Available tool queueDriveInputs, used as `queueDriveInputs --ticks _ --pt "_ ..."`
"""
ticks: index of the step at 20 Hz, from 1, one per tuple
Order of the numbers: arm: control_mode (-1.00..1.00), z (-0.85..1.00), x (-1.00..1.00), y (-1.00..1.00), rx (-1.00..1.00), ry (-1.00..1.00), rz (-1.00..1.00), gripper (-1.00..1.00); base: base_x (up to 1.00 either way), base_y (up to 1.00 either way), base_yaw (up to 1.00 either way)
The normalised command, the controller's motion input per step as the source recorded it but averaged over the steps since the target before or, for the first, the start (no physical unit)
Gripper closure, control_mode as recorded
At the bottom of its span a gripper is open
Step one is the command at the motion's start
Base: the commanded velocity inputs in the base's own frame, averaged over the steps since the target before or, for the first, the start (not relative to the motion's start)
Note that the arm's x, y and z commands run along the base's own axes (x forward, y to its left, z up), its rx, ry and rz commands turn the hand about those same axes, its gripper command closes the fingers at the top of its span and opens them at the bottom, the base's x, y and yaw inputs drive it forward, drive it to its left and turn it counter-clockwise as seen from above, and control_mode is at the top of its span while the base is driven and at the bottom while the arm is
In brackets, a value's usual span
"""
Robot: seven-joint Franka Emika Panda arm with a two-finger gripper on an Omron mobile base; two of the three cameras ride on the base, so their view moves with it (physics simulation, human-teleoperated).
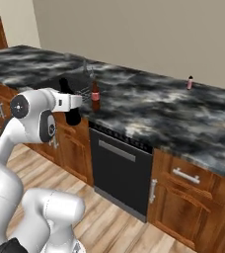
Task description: Place the large bottle from the dining counter next to the other large bottle outside the sink, and place the small bottle from the dining counter next to the other small bottle inside the sink.
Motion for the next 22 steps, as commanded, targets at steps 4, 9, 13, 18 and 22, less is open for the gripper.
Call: queueDriveInputs --ticks 4,9,13,18,22 --pt "1.00 0.00 0.00 0.00 0.00 0.00 0.00 1.00 0.54 -0.28 0.20" --pt "1.00 0.00 0.00 0.00 0.00 0.00 0.00 1.00 0.58 -0.36 0.15" --pt "1.00 0.00 0.00 0.00 0.00 0.00 0.00 1.00 0.45 -0.32 0.12" --pt "1.00 0.00 0.00 0.00 0.00 0.00 0.00 1.00 0.60 -0.09 0.15" --pt "1.00 0.00 0.00 0.00 0.00 0.00 0.00 1.00 0.66 -0.02 0.14"
